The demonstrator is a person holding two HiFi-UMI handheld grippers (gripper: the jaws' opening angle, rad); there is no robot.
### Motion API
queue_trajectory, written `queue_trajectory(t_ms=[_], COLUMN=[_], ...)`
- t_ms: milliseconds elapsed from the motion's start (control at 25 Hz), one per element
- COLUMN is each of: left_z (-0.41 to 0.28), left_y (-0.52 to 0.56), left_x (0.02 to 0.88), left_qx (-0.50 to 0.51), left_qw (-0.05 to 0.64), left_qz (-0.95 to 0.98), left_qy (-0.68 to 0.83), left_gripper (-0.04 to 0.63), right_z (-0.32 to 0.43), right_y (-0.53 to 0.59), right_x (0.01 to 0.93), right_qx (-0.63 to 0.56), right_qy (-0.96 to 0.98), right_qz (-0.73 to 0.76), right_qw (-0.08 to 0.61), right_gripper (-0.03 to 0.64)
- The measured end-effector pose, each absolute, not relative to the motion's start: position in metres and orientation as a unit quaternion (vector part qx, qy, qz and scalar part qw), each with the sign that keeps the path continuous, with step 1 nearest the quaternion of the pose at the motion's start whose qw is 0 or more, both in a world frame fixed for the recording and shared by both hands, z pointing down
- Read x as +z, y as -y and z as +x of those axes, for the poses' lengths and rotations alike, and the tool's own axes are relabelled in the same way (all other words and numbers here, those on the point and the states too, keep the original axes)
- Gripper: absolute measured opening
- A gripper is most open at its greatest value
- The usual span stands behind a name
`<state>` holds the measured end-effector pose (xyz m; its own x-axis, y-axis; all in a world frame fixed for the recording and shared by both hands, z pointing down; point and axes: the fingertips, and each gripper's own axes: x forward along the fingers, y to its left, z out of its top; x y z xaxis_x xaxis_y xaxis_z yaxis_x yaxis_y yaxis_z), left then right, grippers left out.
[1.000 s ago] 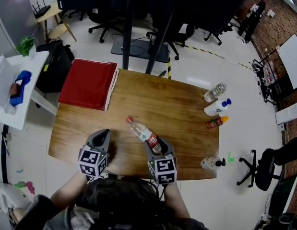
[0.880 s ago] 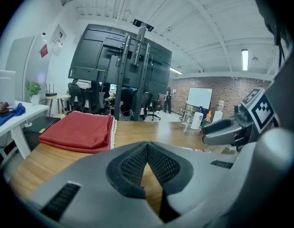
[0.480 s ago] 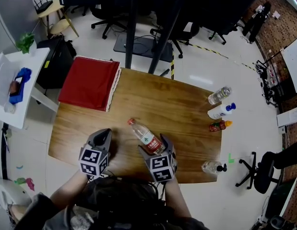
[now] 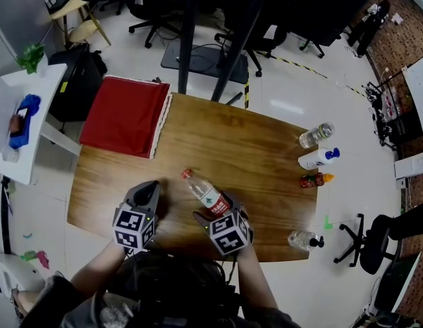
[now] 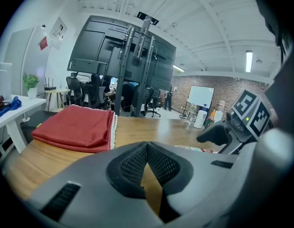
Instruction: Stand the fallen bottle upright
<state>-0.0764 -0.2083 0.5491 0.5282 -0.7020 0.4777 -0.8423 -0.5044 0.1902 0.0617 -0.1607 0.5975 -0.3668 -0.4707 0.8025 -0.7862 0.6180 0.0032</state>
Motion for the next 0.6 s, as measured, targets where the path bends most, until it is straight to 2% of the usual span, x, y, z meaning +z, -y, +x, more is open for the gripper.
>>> queue_trajectory(t_ms=[600], left_z=[-0.079], left_y=[0.237], left_x=[0.566], left_qx=[0.174], left_qw=[0.221], left_qz=[0.843], left_qy=[0.458], left_gripper=[0.032], right_z=[0.062], right_y=[0.18], right_x=[0.629], right_qx=[0.218], right_qy=[0.787], right_qz=[0.337], right_qw=[0.468], right_gripper=[0.465])
